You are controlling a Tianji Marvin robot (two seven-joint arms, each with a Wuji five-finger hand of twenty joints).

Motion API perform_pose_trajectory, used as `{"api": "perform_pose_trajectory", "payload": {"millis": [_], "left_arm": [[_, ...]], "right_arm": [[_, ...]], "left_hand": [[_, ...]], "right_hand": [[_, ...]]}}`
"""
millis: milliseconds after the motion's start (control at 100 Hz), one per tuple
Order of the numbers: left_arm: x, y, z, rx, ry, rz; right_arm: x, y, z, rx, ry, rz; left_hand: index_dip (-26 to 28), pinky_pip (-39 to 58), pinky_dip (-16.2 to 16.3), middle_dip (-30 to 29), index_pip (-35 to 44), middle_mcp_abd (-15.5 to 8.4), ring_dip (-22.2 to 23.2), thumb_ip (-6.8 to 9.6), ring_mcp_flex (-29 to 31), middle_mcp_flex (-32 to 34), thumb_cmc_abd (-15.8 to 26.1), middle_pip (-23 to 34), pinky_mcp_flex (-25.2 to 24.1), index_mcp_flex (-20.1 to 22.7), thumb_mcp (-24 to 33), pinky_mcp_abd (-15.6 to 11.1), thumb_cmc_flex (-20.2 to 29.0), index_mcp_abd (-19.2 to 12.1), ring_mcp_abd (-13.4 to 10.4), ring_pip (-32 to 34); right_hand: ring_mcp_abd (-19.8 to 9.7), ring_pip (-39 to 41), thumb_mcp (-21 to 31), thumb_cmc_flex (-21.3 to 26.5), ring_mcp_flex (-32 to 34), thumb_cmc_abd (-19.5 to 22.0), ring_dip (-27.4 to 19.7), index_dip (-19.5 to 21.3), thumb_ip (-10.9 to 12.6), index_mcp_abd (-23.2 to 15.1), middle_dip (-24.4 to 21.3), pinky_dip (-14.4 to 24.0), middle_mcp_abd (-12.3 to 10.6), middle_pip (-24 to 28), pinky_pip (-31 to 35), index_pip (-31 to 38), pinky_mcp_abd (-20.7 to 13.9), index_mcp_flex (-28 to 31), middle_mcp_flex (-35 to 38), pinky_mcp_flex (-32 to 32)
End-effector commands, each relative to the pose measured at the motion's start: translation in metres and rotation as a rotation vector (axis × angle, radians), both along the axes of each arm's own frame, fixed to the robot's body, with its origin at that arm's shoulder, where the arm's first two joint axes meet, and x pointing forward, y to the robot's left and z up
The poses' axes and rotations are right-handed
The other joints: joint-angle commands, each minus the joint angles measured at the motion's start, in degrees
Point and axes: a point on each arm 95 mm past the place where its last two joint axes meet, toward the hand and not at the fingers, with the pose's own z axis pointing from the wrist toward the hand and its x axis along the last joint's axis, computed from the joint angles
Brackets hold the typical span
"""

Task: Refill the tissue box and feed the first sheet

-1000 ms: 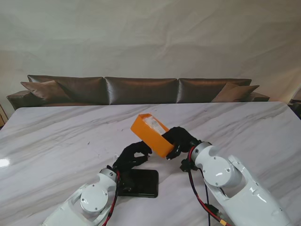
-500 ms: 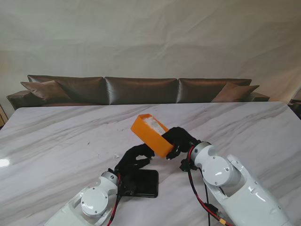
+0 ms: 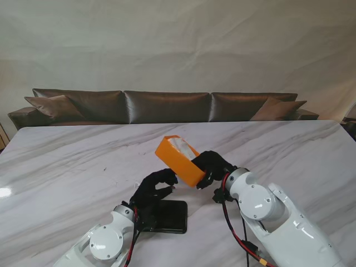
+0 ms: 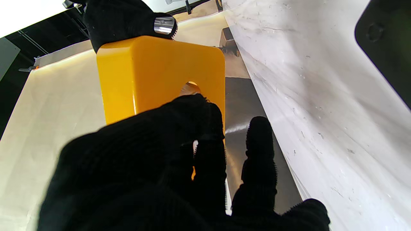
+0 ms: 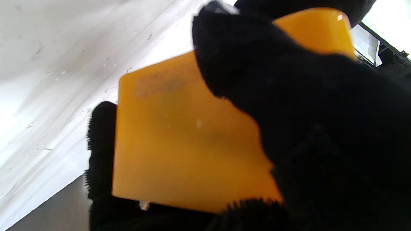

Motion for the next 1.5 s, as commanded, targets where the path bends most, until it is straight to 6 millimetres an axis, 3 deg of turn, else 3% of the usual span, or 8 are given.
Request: {"api": "perform_pose_trajectory", "payload": {"millis": [0, 200, 350, 420, 630, 840, 1290, 1490], "left_arm": [[-0.005, 0.001, 0.003, 0.001, -0.005, -0.010], [-0.011, 0.010, 0.004, 0.039, -0.003, 0.005], [-0.010, 0.009, -0.002, 0.109, 0.016, 0.070], [-0.008, 0.006, -0.005, 0.163, 0.008, 0.088], [0.001, -0.006, -0.011, 0.272, -0.020, 0.099], [0.010, -0.013, -0.013, 0.177, 0.021, 0.052], [0.017, -0.005, -0.016, 0.059, 0.097, 0.011], [0.015, -0.007, -0.017, 0.035, 0.105, 0.039]], "right_arm": [[0.000, 0.000, -0.002, -0.007, 0.014, 0.004], [0.001, 0.000, -0.002, -0.006, 0.014, 0.003], [0.001, 0.001, -0.002, -0.006, 0.013, 0.006], [0.002, 0.002, -0.003, -0.004, 0.013, 0.008], [0.001, 0.006, -0.003, -0.007, 0.009, 0.021], [-0.003, 0.007, -0.002, -0.022, 0.001, 0.034], [-0.007, 0.007, -0.004, -0.037, -0.007, 0.050], [-0.006, 0.007, -0.004, -0.035, -0.005, 0.049]], "left_hand": [[0.44, 81.52, 0.68, 0.41, 1.32, -2.14, 1.13, -2.07, 2.01, 0.68, -1.92, 0.19, -0.22, 0.60, 1.34, -1.41, 1.96, -4.98, -1.07, 1.26], [0.60, 81.52, 0.68, 0.69, 1.67, -2.01, 1.08, -2.23, 2.17, 1.17, -2.07, -0.13, -0.22, 1.01, 0.71, -1.41, 0.85, -4.93, -0.98, 1.20], [1.34, 82.82, 1.03, 0.01, 3.02, -1.09, 1.36, 0.60, 2.71, -0.19, 0.66, 2.19, 0.66, 1.54, -1.61, -0.44, -10.58, -2.49, 0.27, 2.00], [1.76, 84.13, 1.10, -6.92, 3.73, -1.36, 1.09, 3.06, 3.32, -2.25, 4.03, 6.15, 1.75, 1.34, -5.08, 0.26, -17.96, -1.51, 0.55, 2.53], [2.42, 86.20, 1.03, -7.82, 4.91, -0.58, 0.88, -1.12, 3.93, -2.34, 4.49, 6.85, 3.17, 1.03, -11.72, 0.82, -22.65, -0.59, 1.04, 3.39], [2.24, 85.63, 0.49, -8.03, 4.45, -0.28, 0.70, -0.88, 2.92, -3.23, 6.38, 6.46, 1.92, 0.28, -12.87, 0.50, -21.82, 0.09, 1.14, 3.16], [3.24, 83.67, 0.08, -7.38, 6.45, -0.61, 0.71, 3.90, 2.42, -2.74, 9.19, 7.16, 0.54, 0.65, -7.78, -0.15, -18.54, -0.69, 0.79, 2.47], [7.38, 84.74, 0.81, -0.01, 21.23, -1.34, 0.95, -0.71, 5.52, 3.57, 4.25, 6.98, 2.04, 1.81, -8.51, 0.22, -13.83, -6.35, 0.54, 3.78]], "right_hand": [[8.96, 18.88, 10.51, 4.37, 5.92, 1.52, 4.70, 0.59, 1.71, 1.78, 0.09, 4.46, 6.84, 5.57, 15.43, 1.62, -22.38, 2.31, 7.01, 3.64], [8.95, 18.88, 10.51, 4.32, 5.92, 1.52, 4.71, 0.58, 1.61, 1.79, 0.07, 4.47, 6.86, 5.56, 15.45, 1.56, -22.35, 2.28, 6.98, 3.62], [9.05, 18.85, 10.51, 4.37, 5.91, 1.52, 4.69, 0.58, 1.58, 1.79, 0.07, 4.47, 6.86, 5.56, 15.47, 1.55, -22.30, 2.28, 6.98, 3.62], [9.06, 18.83, 10.51, 4.37, 5.90, 1.52, 4.68, 0.59, 1.57, 1.79, 0.07, 4.47, 6.86, 5.56, 15.48, 1.55, -22.37, 2.29, 6.98, 3.64], [9.05, 18.83, 10.51, 4.31, 5.88, 1.52, 4.61, 0.59, 1.57, 1.79, 0.05, 4.47, 6.87, 5.55, 15.50, 1.55, -22.34, 2.28, 6.97, 3.63], [9.04, 18.85, 10.51, 4.27, 5.88, 1.52, 4.56, 0.59, 1.57, 1.79, 0.04, 4.46, 6.87, 5.56, 15.49, 1.55, -22.34, 2.28, 6.97, 3.60], [8.94, 18.81, 10.51, 4.13, 5.78, 1.52, 4.54, 0.58, 1.41, 1.78, -0.01, 4.39, 6.79, 5.47, 15.37, 1.52, -22.53, 2.27, 6.84, 3.54], [8.91, 18.76, 10.51, 4.26, 5.72, 1.52, 4.53, 0.59, 1.23, 1.74, -0.02, 4.35, 6.76, 5.45, 15.30, 1.48, -22.40, 2.25, 6.84, 3.45]]}}
